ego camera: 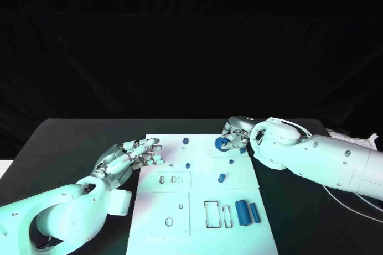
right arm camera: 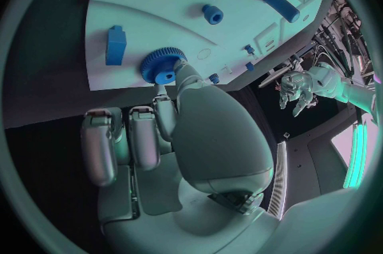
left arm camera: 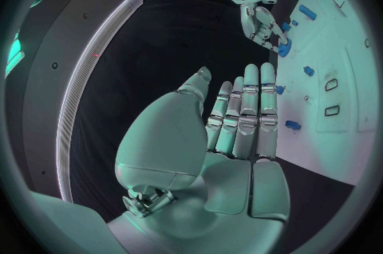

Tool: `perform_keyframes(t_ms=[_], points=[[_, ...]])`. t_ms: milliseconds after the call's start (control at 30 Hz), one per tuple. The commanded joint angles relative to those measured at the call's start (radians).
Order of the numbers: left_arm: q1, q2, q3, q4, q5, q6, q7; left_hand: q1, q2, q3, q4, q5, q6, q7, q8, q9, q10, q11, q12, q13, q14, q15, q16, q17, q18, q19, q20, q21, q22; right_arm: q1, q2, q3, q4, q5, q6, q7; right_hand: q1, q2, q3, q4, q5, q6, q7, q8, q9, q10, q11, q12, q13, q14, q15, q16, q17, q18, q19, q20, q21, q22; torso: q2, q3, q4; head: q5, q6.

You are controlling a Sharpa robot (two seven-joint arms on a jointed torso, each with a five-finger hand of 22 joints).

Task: Assemble the parts on the task board

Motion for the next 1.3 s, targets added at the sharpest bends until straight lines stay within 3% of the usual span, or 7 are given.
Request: perform_keyframes(t_ms=[33,133,233,633,767,967,1300], points=[[0.001,0.002,0.001,-0.002,0.020,0.027,0.003,0.006,0.003,-0.003,-0.005,0.000,-0.002,0.004,-0.003,0.000,-0.005,0.000,-0.004,-0.001,0.006,0.000,-0.005,0.002,0.009,0.004,0.001,0.004,0.001,-0.012,0.000,-0.005,0.015,-0.120,0.056,-0.024,0.009,0.001,0.006,-0.009,-0.011,0.013,-0.003,0.009,0.004,0.025,-0.021,0.003,-0.003,0.064,-0.003,0.006,0.028,-0.014,0.039,-0.005,0.005,0.166,0.000,0.0002,0.0013,-0.002,-0.001],[0.001,0.002,0.001,-0.004,0.027,0.028,0.004,0.006,0.003,-0.003,-0.005,0.000,-0.002,0.004,-0.003,0.000,-0.005,0.000,-0.004,-0.001,0.006,0.000,-0.005,0.002,0.009,0.004,0.001,0.004,0.001,-0.016,0.001,-0.005,0.026,-0.163,0.056,-0.031,0.013,0.005,0.021,-0.015,-0.045,0.019,-0.006,0.010,0.005,0.026,-0.023,0.004,0.000,0.064,-0.005,0.007,0.031,-0.015,0.041,-0.007,0.007,0.170,0.000,-0.0002,0.0011,-0.004,-0.001],[0.001,0.003,0.001,-0.004,0.030,0.029,0.004,0.006,0.003,-0.003,-0.005,0.000,-0.002,0.004,-0.003,0.000,-0.005,0.000,-0.004,-0.001,0.006,0.000,-0.005,0.002,0.009,0.004,0.001,0.004,0.001,-0.020,0.002,-0.005,0.034,-0.195,0.041,-0.036,0.017,0.009,0.034,-0.018,-0.050,0.024,-0.008,0.011,0.006,0.028,-0.025,0.007,0.004,0.064,-0.007,0.009,0.034,-0.016,0.044,-0.008,0.008,0.174,0.000,-0.0010,0.0013,-0.003,-0.001],[0.001,0.003,0.001,-0.005,0.033,0.027,0.006,0.006,0.004,-0.003,-0.005,0.000,-0.002,0.004,-0.004,0.000,-0.006,0.000,-0.004,-0.001,0.006,0.000,-0.006,0.002,0.009,0.004,0.001,0.004,0.001,-0.026,0.009,-0.005,0.090,-0.224,-0.094,-0.042,0.002,0.034,0.104,-0.007,-0.012,0.037,-0.012,0.006,0.006,0.036,-0.029,0.018,0.019,0.064,-0.010,0.009,0.037,-0.018,0.050,-0.012,0.012,0.182,0.000,-0.0009,0.0020,-0.001,0.001],[0.001,0.004,0.001,-0.005,0.033,0.027,0.006,0.005,0.006,-0.003,-0.004,0.000,-0.002,0.004,-0.004,0.000,-0.006,0.000,-0.004,-0.001,0.006,0.000,-0.006,0.003,0.009,0.004,0.001,0.004,0.001,-0.027,0.021,-0.005,0.120,-0.241,-0.138,-0.038,-0.003,0.028,0.130,-0.011,0.020,0.047,-0.015,0.005,0.008,0.038,-0.032,0.019,0.023,0.065,-0.013,0.010,0.040,-0.019,0.053,-0.014,0.013,0.186,0.000,-0.0010,0.0015,0.002,0.003],[0.001,0.005,0.001,-0.005,0.033,0.027,0.005,0.005,0.007,-0.002,-0.005,0.000,-0.002,0.004,-0.005,0.000,-0.006,0.000,-0.004,-0.001,0.006,0.000,-0.007,0.004,0.009,0.004,0.001,0.004,0.001,-0.026,0.054,-0.005,0.145,-0.302,-0.160,-0.039,-0.009,0.017,0.154,-0.018,0.041,0.059,-0.019,0.006,0.013,0.038,-0.035,0.017,0.025,0.065,-0.015,0.011,0.043,-0.019,0.054,-0.017,0.014,0.188,0.001,-0.0021,0.0031,0.007,0.003],[0.001,0.006,0.001,-0.003,0.030,0.028,0.003,0.005,0.007,-0.002,-0.005,0.000,-0.002,0.004,-0.005,0.000,-0.006,0.000,-0.004,-0.001,0.006,0.000,-0.007,0.004,0.009,0.004,0.001,0.004,0.001,-0.027,0.124,-0.014,0.130,-0.314,-0.166,-0.018,-0.026,-0.002,0.187,-0.025,0.072,0.062,-0.018,-0.002,0.016,0.040,-0.035,0.015,0.027,0.066,-0.016,0.011,0.045,-0.020,0.057,-0.018,0.015,0.192,0.001,-0.0008,0.0002,0.015,0.000]])
